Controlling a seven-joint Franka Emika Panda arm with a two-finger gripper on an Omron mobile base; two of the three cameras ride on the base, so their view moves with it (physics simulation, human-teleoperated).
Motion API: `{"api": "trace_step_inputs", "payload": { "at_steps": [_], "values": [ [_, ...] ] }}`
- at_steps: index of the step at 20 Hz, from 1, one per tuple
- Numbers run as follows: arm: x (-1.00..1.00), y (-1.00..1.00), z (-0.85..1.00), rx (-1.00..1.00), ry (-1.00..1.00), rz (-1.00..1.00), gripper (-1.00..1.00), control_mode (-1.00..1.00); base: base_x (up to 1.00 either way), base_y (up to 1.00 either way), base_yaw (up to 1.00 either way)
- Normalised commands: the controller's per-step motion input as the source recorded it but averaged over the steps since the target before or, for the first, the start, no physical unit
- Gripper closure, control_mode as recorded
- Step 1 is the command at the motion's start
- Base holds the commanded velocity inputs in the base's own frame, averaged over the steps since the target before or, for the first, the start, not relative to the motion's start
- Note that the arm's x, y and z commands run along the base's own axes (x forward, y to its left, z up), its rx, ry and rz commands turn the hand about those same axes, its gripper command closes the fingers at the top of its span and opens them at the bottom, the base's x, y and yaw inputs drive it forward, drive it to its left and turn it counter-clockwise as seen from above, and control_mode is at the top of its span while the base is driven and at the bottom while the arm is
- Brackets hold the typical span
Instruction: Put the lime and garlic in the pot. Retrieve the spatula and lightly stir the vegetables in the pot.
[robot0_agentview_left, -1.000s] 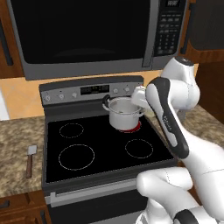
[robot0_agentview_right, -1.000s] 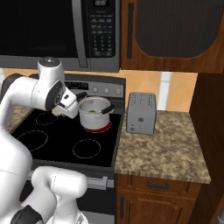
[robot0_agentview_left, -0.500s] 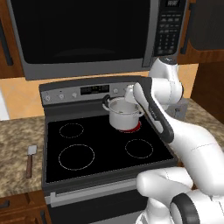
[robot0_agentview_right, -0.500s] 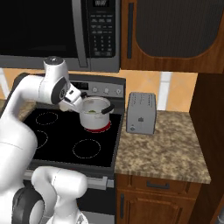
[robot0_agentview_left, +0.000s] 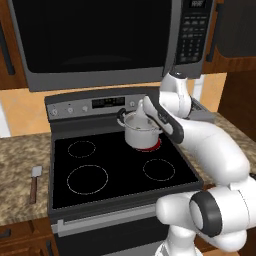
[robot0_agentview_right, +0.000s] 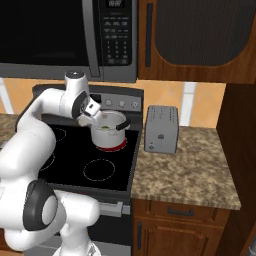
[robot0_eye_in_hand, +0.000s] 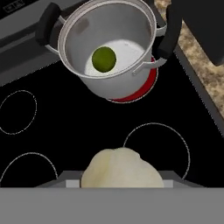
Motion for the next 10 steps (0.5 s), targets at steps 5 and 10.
{"api": "trace_step_inputs", "payload": {
  "at_steps": [5,10],
  "values": [
    [0.15,0.0,-0.51,-0.01,-0.04,0.0,1.0,-1.0,0.0,0.0,0.0],
    [0.0,0.0,-0.26,0.0,-0.17,0.0,1.0,-1.0,0.0,0.0,0.0]
  ]
}}
